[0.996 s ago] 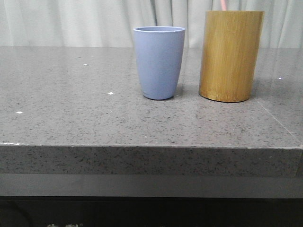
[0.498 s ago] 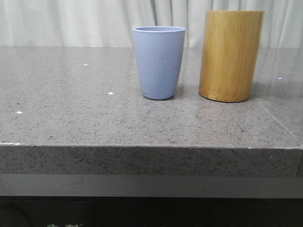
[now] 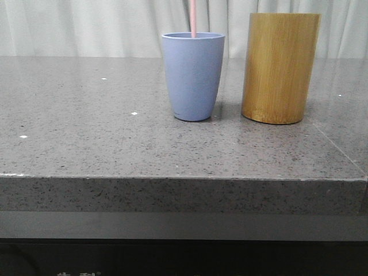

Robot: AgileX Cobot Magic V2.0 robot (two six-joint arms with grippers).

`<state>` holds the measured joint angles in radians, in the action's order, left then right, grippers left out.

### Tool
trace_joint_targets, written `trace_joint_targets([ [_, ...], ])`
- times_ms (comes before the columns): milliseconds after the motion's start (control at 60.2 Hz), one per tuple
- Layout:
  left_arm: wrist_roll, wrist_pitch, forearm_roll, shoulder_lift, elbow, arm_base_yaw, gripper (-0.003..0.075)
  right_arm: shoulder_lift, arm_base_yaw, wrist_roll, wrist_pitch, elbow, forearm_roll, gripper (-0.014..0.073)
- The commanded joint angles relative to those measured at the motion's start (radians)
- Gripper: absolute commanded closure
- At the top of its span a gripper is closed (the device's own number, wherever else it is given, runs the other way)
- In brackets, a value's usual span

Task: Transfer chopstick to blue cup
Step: 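Carry the pink stick over the blue cup and release it inside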

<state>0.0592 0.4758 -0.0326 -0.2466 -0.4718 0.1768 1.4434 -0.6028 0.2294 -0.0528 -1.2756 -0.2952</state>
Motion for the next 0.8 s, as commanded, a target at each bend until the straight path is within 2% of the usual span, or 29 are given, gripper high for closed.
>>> trace_joint_targets([
  [0, -0.009, -0.086, -0.012, -0.009, -0.026, -0.002, 0.0739, 0.007, 0.000, 0.009, -0.089, -0.033, -0.008, 0.0673],
  [249, -0.009, -0.086, -0.012, -0.009, -0.026, -0.002, 0.0739, 0.072, 0.000, 0.009, -0.073, -0.033, -0.008, 0.0647],
  [448, -0.009, -0.086, -0.012, -0.009, -0.026, -0.002, 0.0739, 0.072, 0.000, 0.009, -0.079, -0.032, -0.008, 0.0456],
  [531, -0.009, -0.086, -0.012, -0.009, -0.026, -0.002, 0.0739, 0.071, 0.000, 0.009, -0.079, -0.032, -0.008, 0.0405],
  [780, -0.009, -0.086, -0.012, -0.009, -0.026, -0.002, 0.0739, 0.031, 0.010, 0.009, -0.086, -0.033, -0.001, 0.0385],
])
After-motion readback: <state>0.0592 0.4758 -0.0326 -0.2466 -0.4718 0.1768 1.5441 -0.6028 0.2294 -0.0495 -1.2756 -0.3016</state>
